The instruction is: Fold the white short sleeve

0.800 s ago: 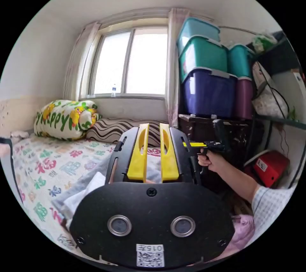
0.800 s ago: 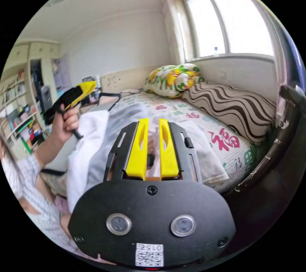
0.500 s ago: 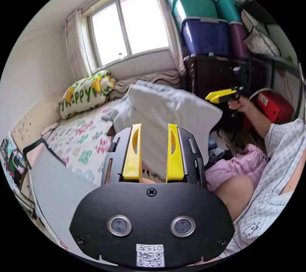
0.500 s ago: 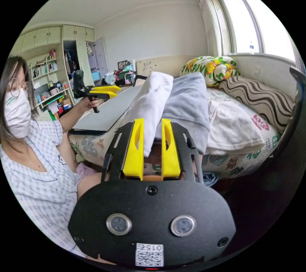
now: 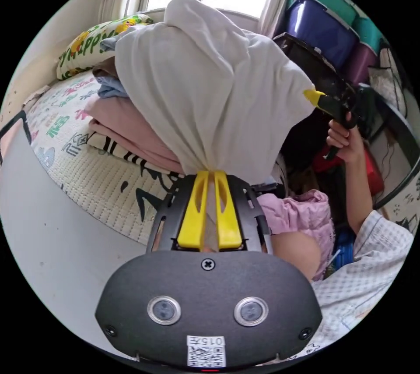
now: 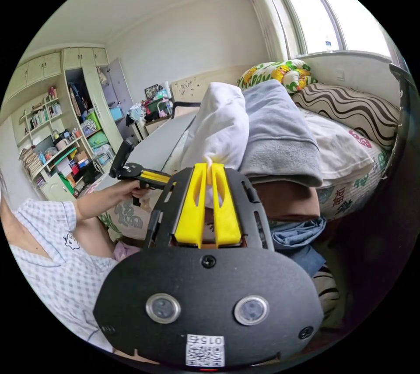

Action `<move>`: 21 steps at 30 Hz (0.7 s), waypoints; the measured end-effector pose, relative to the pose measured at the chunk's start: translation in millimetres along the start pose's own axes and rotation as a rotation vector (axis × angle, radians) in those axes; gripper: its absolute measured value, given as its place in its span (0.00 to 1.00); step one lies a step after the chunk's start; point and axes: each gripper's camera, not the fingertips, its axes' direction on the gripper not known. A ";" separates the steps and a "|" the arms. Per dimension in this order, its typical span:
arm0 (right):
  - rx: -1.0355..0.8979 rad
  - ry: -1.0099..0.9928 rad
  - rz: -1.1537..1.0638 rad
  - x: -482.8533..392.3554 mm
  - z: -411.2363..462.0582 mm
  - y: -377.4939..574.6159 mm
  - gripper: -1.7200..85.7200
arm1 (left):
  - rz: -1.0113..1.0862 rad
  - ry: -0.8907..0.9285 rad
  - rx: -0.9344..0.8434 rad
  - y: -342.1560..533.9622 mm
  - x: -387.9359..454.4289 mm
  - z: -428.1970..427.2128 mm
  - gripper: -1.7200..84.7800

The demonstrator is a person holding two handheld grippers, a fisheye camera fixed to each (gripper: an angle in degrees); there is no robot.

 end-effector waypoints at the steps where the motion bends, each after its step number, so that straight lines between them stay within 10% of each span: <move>1: 0.042 -0.010 0.003 -8.1 -3.4 -0.5 0.03 | -0.006 0.070 0.030 4.1 -5.0 -11.9 0.04; 14: 0.583 -0.287 -0.081 -154.0 -39.0 -81.5 0.01 | -0.086 0.177 0.888 169.4 -58.5 -358.9 0.02; 21: 0.508 -0.491 -0.071 -242.4 60.3 -126.7 0.01 | -0.097 0.041 1.176 278.3 -73.4 -490.7 0.02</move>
